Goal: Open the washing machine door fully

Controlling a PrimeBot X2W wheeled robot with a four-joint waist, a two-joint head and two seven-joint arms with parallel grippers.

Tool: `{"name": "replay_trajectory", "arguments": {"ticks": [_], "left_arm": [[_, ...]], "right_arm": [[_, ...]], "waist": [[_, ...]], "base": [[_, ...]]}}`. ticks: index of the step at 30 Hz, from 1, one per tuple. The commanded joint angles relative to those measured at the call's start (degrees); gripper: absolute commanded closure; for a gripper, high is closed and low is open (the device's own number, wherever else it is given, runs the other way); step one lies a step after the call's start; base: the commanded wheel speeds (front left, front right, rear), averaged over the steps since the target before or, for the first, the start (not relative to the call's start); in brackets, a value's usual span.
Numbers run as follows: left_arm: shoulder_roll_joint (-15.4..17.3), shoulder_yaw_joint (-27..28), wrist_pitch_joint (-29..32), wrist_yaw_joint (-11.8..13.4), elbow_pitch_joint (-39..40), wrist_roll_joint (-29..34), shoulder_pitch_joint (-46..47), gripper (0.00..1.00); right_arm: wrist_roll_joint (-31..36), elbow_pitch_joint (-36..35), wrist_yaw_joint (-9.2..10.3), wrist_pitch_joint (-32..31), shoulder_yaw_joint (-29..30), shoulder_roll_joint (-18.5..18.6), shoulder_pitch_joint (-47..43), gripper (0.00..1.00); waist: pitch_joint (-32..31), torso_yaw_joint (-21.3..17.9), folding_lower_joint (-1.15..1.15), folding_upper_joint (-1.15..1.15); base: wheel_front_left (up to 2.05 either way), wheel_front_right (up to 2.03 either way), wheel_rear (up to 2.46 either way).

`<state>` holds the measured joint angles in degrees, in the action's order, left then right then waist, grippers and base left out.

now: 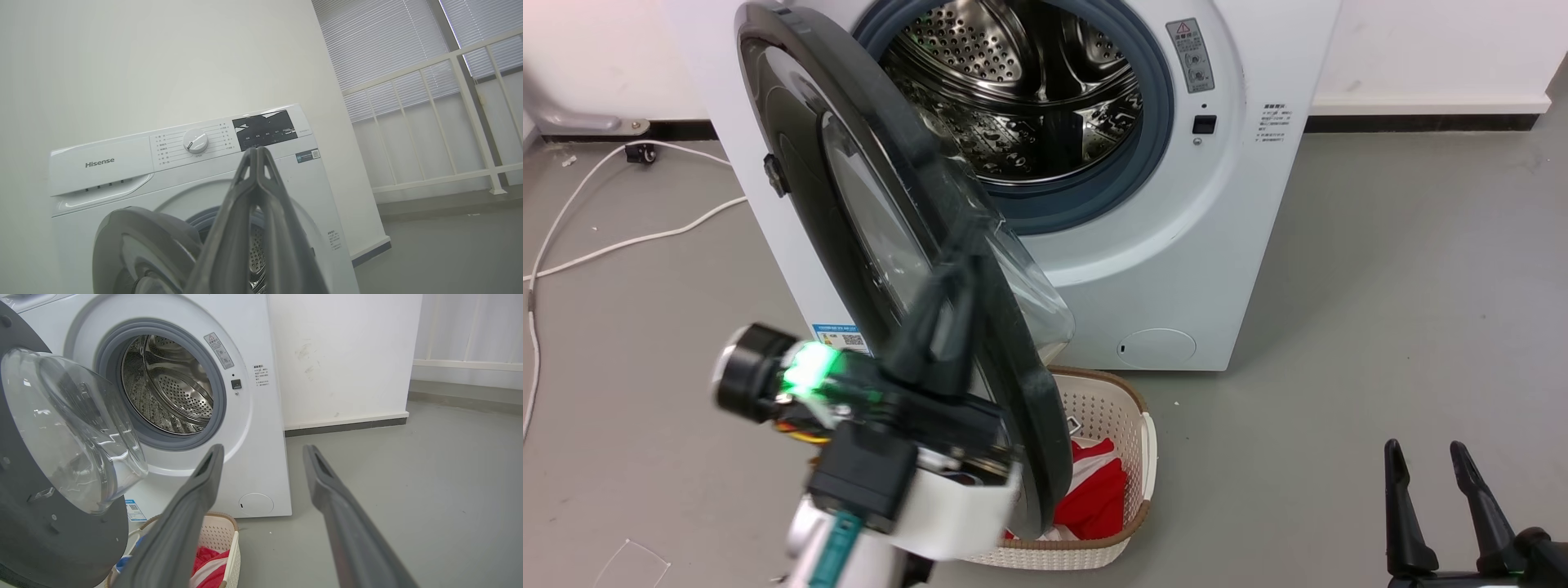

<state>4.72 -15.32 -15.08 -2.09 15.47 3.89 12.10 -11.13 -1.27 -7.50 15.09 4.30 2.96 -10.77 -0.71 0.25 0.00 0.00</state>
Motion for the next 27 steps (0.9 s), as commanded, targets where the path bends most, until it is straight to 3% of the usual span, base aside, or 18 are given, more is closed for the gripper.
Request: {"name": "replay_trajectory", "arguments": {"ticks": [1, 15, 27], "left_arm": [[-0.2, -2.4, -0.1, -0.5, 0.7, 0.4, 1.3, 1.0], [-1.2, -22.9, -0.1, -2.9, -1.8, -0.2, 4.8, 1.0], [-1.0, -29.5, -0.1, -2.3, -8.3, -2.5, 1.4, 1.0]], "right_arm": [[0.0, 0.0, 0.01, 0.1, -0.1, -0.2, 0.6, 0.0], [-0.3, 0.4, 0.01, 0.1, -0.6, -0.2, 1.3, 0.0], [0.2, 0.5, 0.01, 0.1, -0.3, -0.2, 1.4, 0.0]], "waist": [[0.1, -0.1, 0.0, 0.0], [1.3, -0.5, 0.0, 0.0], [1.9, -0.2, 0.0, 0.0]], "base": [[0.0, 0.0, 0.0], [0.0, 0.0, 0.0], [0.0, 0.0, 0.0]]}}
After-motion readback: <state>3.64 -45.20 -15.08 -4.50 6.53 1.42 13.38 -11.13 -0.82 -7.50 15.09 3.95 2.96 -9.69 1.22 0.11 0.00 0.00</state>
